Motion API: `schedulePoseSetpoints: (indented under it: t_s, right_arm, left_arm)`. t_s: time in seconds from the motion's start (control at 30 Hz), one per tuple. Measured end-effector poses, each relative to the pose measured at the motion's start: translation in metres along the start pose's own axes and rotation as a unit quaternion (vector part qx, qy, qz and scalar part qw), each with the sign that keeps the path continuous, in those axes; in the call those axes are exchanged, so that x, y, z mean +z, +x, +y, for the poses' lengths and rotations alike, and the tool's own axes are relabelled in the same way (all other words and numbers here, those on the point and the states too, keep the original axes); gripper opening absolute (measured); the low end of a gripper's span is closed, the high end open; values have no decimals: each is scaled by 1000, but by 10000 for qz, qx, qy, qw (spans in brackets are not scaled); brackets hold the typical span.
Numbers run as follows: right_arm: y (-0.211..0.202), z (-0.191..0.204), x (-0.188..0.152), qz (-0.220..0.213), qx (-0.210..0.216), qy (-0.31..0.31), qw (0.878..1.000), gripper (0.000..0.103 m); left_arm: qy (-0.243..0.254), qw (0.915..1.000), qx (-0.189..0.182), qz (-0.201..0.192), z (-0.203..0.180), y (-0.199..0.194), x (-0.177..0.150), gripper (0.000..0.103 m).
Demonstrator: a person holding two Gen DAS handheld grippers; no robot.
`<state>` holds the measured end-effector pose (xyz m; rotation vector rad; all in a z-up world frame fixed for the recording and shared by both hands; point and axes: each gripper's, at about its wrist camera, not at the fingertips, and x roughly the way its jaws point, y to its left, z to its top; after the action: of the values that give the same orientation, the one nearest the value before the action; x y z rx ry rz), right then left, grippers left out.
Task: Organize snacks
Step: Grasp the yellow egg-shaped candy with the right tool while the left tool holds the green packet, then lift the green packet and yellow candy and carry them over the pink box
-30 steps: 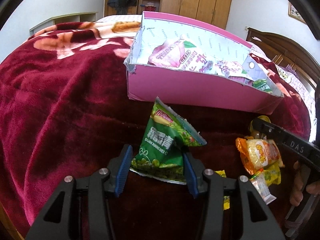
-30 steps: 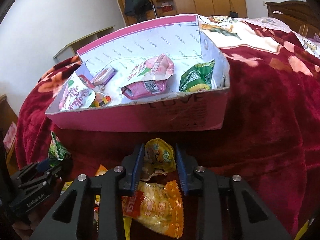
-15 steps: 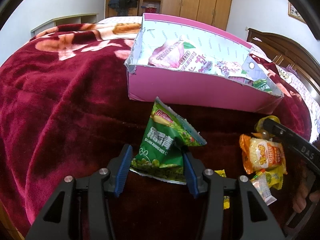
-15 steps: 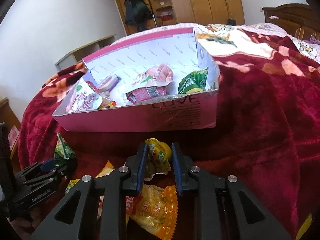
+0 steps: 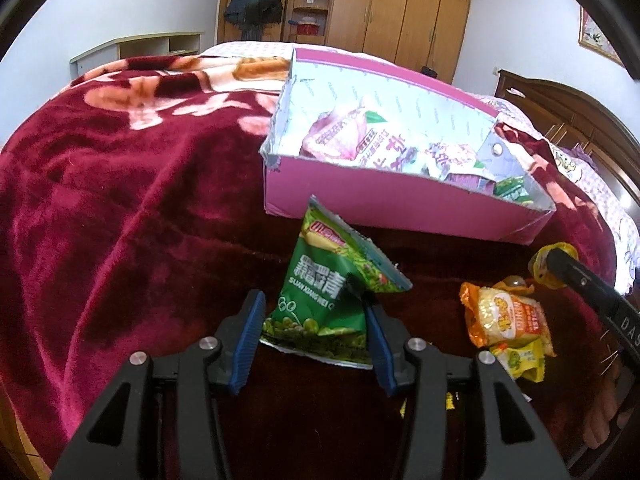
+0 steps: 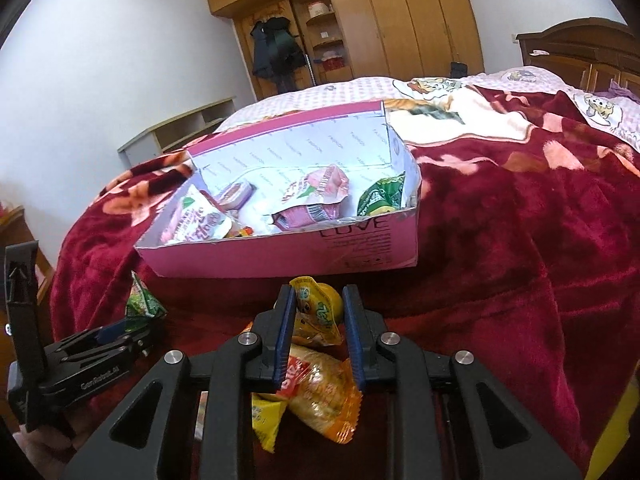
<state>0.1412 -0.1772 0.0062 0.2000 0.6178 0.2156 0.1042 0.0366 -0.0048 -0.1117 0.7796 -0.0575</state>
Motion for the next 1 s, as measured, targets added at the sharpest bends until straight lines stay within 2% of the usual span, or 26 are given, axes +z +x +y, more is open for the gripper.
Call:
schedulePoseSetpoints:
  t_s: [0.47, 1.0]
  right_arm:
    - [-18, 7, 2, -127, 269, 17, 9996, 25]
    - [-20, 6, 19, -230, 367, -42, 9991, 25]
  left_arm:
    - [135, 9995, -160, -237, -15, -26, 11, 51]
    - [412, 9976, -296, -474, -38, -29, 48, 51]
